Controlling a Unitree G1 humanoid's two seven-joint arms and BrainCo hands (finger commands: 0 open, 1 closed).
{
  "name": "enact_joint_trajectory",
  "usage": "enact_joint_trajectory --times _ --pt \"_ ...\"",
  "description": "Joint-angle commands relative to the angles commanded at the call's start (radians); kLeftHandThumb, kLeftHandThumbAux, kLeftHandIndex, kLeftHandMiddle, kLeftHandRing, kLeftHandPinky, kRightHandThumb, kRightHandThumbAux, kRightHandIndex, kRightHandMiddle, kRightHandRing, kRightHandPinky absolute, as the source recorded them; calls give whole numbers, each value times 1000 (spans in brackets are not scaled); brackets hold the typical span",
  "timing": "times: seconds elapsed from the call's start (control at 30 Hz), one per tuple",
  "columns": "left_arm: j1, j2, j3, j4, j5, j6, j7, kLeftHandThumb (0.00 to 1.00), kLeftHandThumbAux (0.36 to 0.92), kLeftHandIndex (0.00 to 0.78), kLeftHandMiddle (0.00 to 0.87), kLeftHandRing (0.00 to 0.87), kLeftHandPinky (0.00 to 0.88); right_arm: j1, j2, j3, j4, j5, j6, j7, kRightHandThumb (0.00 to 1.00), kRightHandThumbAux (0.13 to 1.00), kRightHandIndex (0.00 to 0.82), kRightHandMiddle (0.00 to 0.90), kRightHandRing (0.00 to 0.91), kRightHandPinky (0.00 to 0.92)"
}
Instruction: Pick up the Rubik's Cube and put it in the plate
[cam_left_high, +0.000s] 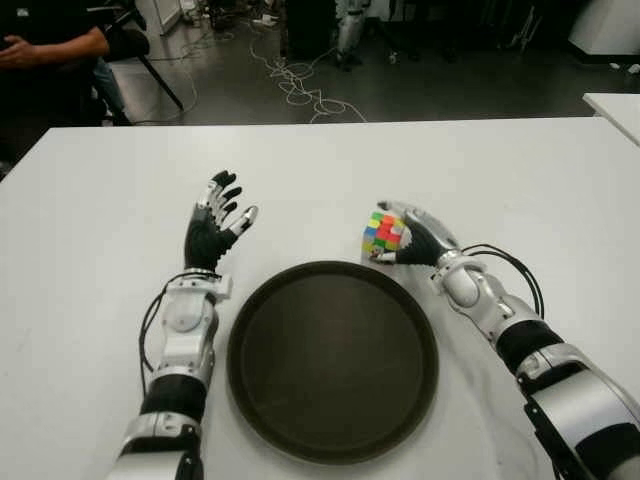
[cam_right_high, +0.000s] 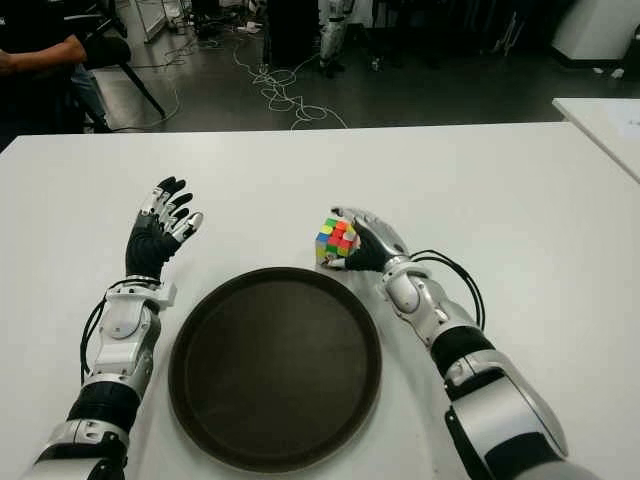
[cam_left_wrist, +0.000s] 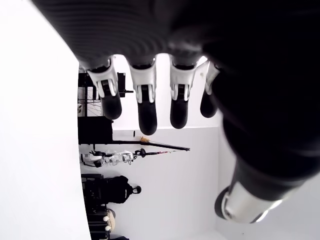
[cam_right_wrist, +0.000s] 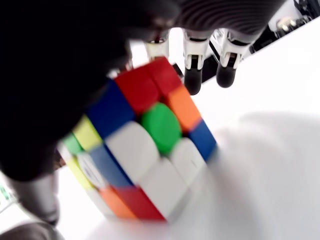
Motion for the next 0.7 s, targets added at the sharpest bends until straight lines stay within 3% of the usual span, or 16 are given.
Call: enact_joint_trajectory --times 0.07,0.17,0.37,0.7 --pt "-2 2 -1 6 2 -4 -1 23 761 64 129 114 102 1 -1 -4 -2 5 -14 -9 672 715 289 443 421 466" --pt "-3 1 -1 9 1 -9 -3 22 760 66 135 119 103 1 3 -8 0 10 -21 -19 775 705 330 499 448 480" --pt "-2 -6 2 4 -4 -12 2 30 754 65 141 124 100 2 10 -21 9 24 -53 -44 823 699 364 485 444 502" --pt "-1 -5 0 3 -2 -14 -1 49 771 69 144 125 105 1 17 -37 29 28 -114 -95 831 696 372 519 515 578"
